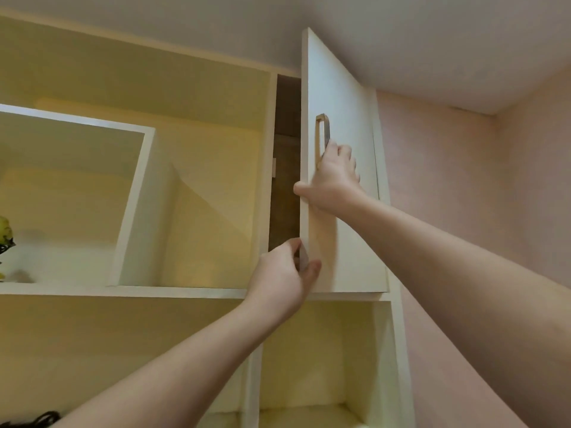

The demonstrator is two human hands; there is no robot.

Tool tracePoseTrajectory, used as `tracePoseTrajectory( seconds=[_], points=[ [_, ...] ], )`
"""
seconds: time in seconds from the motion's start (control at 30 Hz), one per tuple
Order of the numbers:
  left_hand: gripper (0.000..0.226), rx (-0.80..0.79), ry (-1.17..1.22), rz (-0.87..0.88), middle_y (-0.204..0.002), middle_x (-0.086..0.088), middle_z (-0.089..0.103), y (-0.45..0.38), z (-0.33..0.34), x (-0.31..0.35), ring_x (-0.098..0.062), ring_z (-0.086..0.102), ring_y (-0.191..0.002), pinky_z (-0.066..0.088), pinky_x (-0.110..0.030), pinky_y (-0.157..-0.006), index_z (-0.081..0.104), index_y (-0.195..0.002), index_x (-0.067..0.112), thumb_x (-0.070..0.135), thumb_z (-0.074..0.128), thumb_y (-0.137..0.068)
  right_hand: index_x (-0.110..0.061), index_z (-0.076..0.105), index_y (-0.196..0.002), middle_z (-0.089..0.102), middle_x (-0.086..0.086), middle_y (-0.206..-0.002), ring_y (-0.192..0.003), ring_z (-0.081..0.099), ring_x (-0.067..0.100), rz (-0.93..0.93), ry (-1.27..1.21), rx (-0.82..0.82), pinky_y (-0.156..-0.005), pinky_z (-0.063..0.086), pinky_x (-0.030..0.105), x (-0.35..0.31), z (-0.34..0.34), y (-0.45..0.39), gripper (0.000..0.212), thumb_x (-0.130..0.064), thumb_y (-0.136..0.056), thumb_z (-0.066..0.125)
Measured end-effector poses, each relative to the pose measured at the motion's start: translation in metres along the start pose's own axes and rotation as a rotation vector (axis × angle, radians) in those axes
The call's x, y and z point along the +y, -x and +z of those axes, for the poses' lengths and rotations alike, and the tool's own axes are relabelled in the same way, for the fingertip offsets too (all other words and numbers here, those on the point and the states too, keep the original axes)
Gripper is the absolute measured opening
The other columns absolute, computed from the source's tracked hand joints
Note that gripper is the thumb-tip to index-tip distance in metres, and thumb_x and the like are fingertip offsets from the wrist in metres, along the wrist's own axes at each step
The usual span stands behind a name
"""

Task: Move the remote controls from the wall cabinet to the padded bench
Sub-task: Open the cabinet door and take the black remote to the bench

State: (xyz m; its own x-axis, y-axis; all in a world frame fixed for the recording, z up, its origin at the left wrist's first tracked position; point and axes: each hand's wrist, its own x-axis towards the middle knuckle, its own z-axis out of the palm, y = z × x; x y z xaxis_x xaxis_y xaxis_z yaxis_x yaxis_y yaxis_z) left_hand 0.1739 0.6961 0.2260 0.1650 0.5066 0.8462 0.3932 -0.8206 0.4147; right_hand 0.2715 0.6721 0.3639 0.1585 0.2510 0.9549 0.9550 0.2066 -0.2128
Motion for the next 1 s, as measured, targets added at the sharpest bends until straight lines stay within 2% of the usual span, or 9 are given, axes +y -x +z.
tracePoseTrajectory(
  seconds=[0.1,0.2,0.37,0.5,0.7,0.77,0.9,0.97,1.0],
  points=[
    [0.041,-0.009,0.042,0.022,-0.096,0.007,0.07,0.005,0.001,0.009,-0.014,0.068,-0.082,0.058,-0.033,-0.072,0.056,-0.123,0.025,0.044,0.06,-0.087,-0.014,0.021,-0.144,0.031,0.008,-0.138,-0.124,0.038,0.024,-0.017,0.011,-0.022,-0.101,0.043,0.041,0.007,-0.012,0.001,0.091,-0.043,-0.073,0.07],
    [0.032,-0.017,0.056,0.112,-0.089,0.011,0.07,0.013,0.005,0.021,-0.007,0.067,-0.079,0.057,-0.03,-0.072,0.059,-0.117,0.03,0.045,0.058,-0.089,-0.017,0.02,-0.144,0.029,0.003,-0.135,-0.12,0.04,0.021,-0.044,-0.056,-0.051,-0.097,0.047,0.039,0.023,-0.03,0.004,0.089,-0.046,-0.074,0.067],
    [0.042,-0.007,0.178,0.235,-0.124,0.021,0.062,0.022,0.015,0.038,0.002,0.056,-0.115,0.046,-0.012,-0.089,0.055,-0.133,0.033,0.046,0.048,-0.094,-0.015,0.013,-0.15,0.033,-0.002,-0.13,-0.115,0.041,0.01,-0.091,-0.247,-0.029,-0.09,0.039,0.023,0.048,-0.058,0.015,0.09,-0.039,-0.081,0.064],
    [0.045,-0.057,0.274,0.273,-0.136,0.021,0.052,0.025,0.028,0.048,0.001,0.048,-0.123,0.045,-0.023,-0.101,0.047,-0.139,0.034,0.044,0.047,-0.095,-0.018,0.012,-0.152,0.033,-0.006,-0.132,-0.115,0.039,0.004,-0.093,-0.354,-0.038,-0.089,0.033,0.019,0.066,-0.074,0.022,0.088,-0.041,-0.083,0.062],
    [0.051,-0.148,0.262,0.35,-0.143,0.027,0.037,0.03,0.058,0.074,0.014,0.029,-0.128,0.026,-0.011,-0.104,0.031,-0.147,0.037,0.043,0.043,-0.097,-0.035,0.036,-0.14,0.048,-0.005,-0.127,-0.114,0.049,0.002,-0.087,-0.406,-0.058,-0.095,0.043,0.024,0.101,-0.107,0.032,0.067,-0.051,-0.081,0.062],
    [0.05,-0.167,0.264,0.371,-0.147,0.023,0.037,0.029,0.07,0.08,0.018,0.026,-0.127,0.023,-0.006,-0.104,0.032,-0.147,0.033,0.037,0.042,-0.099,-0.037,0.039,-0.137,0.056,-0.007,-0.118,-0.101,0.057,-0.004,-0.055,-0.429,-0.029,-0.084,0.049,0.014,0.113,-0.118,0.041,0.059,-0.049,-0.084,0.062],
    [0.051,-0.176,0.223,0.426,-0.154,0.018,0.028,0.029,0.099,0.091,0.01,0.02,-0.138,0.02,-0.02,-0.116,0.028,-0.149,0.029,0.029,0.04,-0.1,-0.034,0.035,-0.142,0.054,-0.015,-0.105,-0.087,0.058,-0.001,-0.036,-0.3,0.042,-0.067,0.046,0.007,0.139,-0.134,0.06,0.059,-0.042,-0.088,0.06],
    [0.049,-0.202,0.177,0.44,-0.156,0.016,0.023,0.027,0.114,0.096,0.008,0.016,-0.14,0.02,-0.023,-0.116,0.029,-0.148,0.03,0.03,0.039,-0.1,-0.03,0.037,-0.142,0.058,-0.01,-0.108,-0.089,0.06,0.004,-0.045,-0.225,0.05,-0.073,0.049,0.009,0.154,-0.141,0.062,0.059,-0.036,-0.089,0.06],
    [0.048,-0.225,0.152,0.443,-0.156,0.016,0.022,0.025,0.121,0.099,0.007,0.016,-0.141,0.022,-0.024,-0.116,0.031,-0.148,0.031,0.031,0.039,-0.1,-0.027,0.037,-0.142,0.06,-0.006,-0.112,-0.093,0.061,0.008,-0.046,-0.197,0.048,-0.081,0.052,0.017,0.162,-0.146,0.062,0.058,-0.031,-0.089,0.06]
  ],
)
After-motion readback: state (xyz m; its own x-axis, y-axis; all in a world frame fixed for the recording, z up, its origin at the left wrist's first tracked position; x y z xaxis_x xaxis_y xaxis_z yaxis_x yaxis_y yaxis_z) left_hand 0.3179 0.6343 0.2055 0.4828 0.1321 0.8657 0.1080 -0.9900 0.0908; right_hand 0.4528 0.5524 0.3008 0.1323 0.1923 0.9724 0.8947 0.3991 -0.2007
